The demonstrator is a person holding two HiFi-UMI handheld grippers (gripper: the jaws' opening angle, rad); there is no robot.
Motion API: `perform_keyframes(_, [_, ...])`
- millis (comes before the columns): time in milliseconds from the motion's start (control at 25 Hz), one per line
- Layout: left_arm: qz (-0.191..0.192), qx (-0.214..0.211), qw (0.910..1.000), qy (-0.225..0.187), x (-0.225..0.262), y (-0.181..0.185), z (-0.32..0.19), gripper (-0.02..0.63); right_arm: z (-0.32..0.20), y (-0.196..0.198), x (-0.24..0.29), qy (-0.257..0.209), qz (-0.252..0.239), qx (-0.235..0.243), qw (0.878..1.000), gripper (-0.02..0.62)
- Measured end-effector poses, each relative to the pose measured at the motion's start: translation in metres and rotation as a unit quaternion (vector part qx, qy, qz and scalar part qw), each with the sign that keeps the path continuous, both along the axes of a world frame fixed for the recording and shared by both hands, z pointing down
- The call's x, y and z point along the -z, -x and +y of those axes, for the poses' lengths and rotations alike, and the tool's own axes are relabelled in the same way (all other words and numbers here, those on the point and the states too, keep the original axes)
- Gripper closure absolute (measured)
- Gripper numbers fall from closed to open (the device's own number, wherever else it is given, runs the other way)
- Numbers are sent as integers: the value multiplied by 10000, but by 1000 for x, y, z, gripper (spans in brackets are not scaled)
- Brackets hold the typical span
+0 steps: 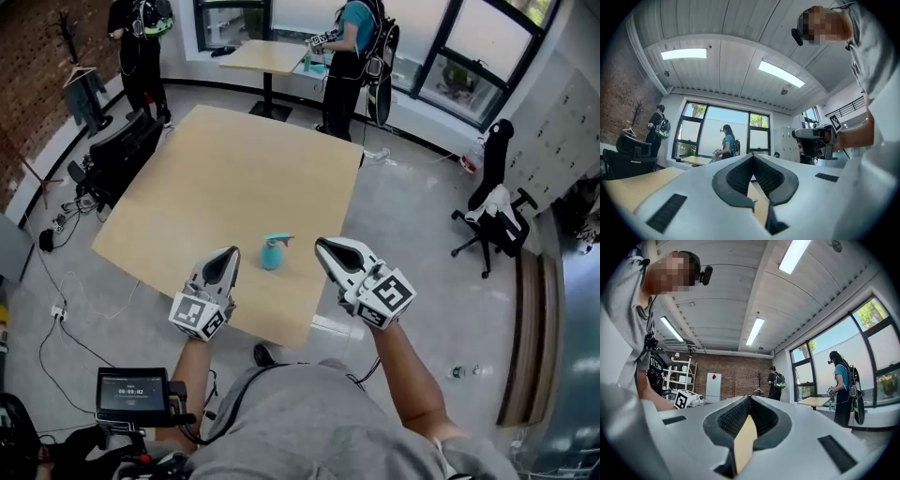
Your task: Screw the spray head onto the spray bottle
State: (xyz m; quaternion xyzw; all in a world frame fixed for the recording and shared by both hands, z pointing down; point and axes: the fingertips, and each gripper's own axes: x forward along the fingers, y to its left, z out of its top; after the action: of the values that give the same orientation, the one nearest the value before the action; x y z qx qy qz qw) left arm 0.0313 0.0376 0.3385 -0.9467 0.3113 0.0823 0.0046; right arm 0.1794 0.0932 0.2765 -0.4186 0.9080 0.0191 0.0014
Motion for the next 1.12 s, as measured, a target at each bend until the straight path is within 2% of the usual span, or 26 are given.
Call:
perform_keyframes(200, [-31, -32, 9999, 130, -15, 9, -54, 601, -55, 12, -17, 136, -35, -10, 9999, 588])
perform_keyframes(480, [4, 203, 9996, 200, -17, 9, -91, 601, -97, 18, -33, 413, -59, 334, 9986, 588])
perform_keyframes(720, [-30, 226, 9992, 333, -32, 4, -115, 601, -123, 24, -47, 636, -16, 525, 9966, 588])
perform_keyframes(960, [-36, 164, 9985, 520, -53, 5, -133, 601, -144, 31, -59, 835, 95, 616, 9946, 588])
perform_keyframes(1120, [-184, -122, 9966, 794, -84, -2, -146, 601, -158, 39, -74, 1037, 389, 780, 9908, 588])
